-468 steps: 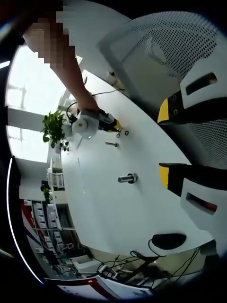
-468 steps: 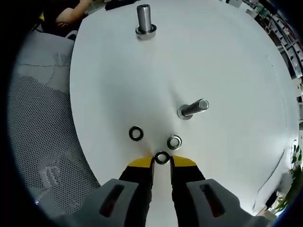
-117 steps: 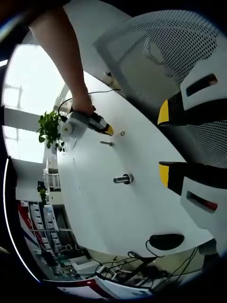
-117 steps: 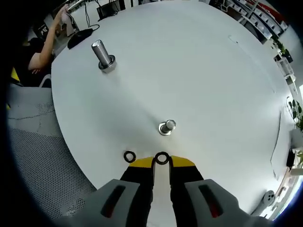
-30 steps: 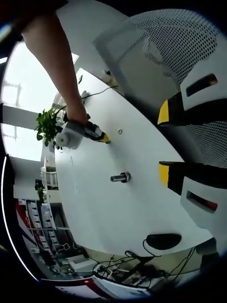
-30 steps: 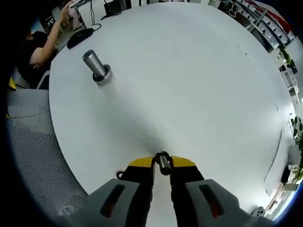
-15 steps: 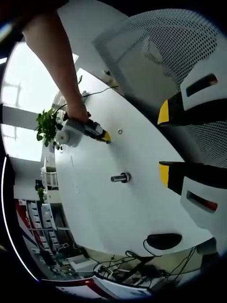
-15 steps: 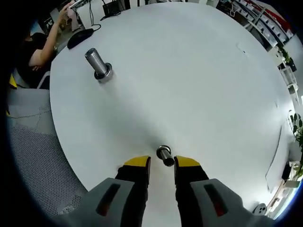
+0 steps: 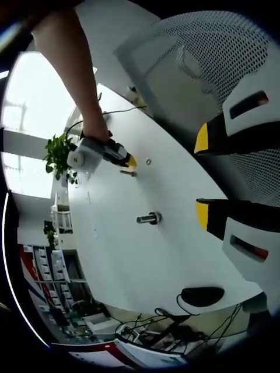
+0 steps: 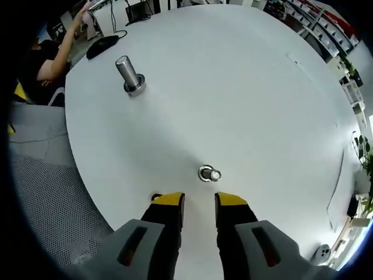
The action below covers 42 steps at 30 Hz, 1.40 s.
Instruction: Place the washer onto the threaded stud by aligning its center hole with the stud, sliding it down to the base, and recovering from edge contact or off-axis alignment until the washer reaches the visible bottom stop.
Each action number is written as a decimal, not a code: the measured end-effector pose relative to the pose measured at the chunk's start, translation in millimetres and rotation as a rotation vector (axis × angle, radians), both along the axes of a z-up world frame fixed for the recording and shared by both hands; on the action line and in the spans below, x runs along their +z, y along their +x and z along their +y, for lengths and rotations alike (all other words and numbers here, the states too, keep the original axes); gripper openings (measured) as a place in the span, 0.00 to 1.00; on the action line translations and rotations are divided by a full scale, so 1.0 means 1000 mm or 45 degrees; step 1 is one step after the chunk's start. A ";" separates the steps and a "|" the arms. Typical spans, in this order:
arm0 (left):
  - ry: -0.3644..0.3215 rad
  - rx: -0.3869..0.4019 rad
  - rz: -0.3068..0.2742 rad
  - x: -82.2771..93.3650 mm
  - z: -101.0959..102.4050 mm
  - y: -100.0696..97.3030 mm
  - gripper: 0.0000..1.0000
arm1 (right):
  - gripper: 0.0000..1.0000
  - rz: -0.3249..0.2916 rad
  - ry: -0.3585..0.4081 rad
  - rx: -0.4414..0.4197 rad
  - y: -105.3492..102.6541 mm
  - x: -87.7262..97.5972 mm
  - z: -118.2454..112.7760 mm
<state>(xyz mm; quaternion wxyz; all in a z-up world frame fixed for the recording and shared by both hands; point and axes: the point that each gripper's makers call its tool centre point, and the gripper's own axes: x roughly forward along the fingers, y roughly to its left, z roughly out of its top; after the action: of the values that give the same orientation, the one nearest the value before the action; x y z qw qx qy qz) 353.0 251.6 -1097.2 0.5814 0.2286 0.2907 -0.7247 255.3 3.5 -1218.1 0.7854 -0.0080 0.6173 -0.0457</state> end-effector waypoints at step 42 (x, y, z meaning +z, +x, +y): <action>-0.023 -0.004 0.016 0.003 0.000 -0.002 0.27 | 0.26 0.006 0.066 0.044 -0.010 -0.012 0.052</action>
<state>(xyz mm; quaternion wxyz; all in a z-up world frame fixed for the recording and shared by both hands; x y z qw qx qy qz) 351.1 251.3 -1094.2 0.5804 0.2194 0.2874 -0.7297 245.7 55.4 -1230.3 0.7846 0.0017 0.6198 -0.0161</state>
